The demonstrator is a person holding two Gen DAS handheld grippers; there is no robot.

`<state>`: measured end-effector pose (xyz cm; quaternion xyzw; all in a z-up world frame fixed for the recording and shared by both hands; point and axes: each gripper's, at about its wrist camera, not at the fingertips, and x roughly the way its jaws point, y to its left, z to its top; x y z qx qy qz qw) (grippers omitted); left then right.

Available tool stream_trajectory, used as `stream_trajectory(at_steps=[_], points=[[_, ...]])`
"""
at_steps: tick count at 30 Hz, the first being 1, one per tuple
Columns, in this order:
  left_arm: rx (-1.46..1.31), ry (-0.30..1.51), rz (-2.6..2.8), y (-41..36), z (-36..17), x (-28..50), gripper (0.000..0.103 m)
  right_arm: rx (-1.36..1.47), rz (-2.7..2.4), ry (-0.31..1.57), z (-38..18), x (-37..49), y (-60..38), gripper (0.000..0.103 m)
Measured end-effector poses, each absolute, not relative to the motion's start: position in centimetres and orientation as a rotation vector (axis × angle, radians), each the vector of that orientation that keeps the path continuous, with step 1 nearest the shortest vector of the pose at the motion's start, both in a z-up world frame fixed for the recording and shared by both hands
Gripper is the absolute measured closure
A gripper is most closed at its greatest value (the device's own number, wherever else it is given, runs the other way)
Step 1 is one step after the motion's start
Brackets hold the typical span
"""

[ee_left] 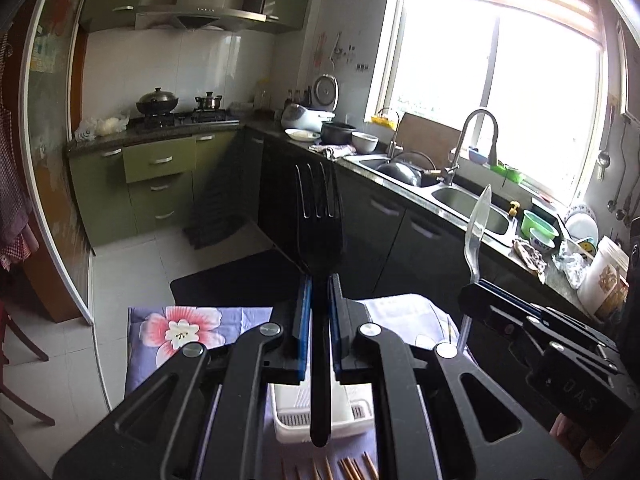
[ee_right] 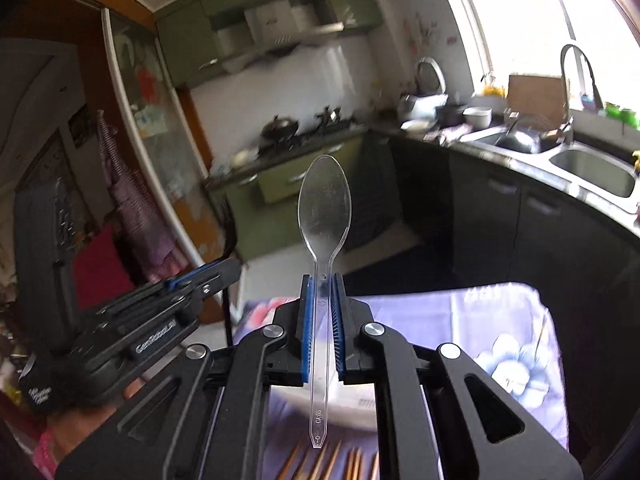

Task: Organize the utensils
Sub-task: 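Lift the fork and spoon and release both into the white utensil holder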

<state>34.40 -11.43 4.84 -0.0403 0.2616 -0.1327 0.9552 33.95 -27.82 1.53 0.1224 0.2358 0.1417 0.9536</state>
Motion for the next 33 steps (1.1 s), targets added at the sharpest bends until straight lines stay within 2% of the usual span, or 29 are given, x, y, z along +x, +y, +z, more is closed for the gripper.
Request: stream_trajectory(at_steps=[9,18,33], points=[[-0.069,0.414,-0.245,-12.6,1.7,37.2,0.094,0.195,0.187,0.455,-1.3,40.1,-26.2,0.094],[-0.037,0.532,-0.245,-12.9,-1.3,37.4,0.094,0.188,0.235,0.480,-4.7,36.8,-28.2,0.094],[0.042,0.700,-0.241,-12.5,-3.1,33.8,0.094,0.063,0.228,0.543,-8.3,30.8,-26.8,0.094]])
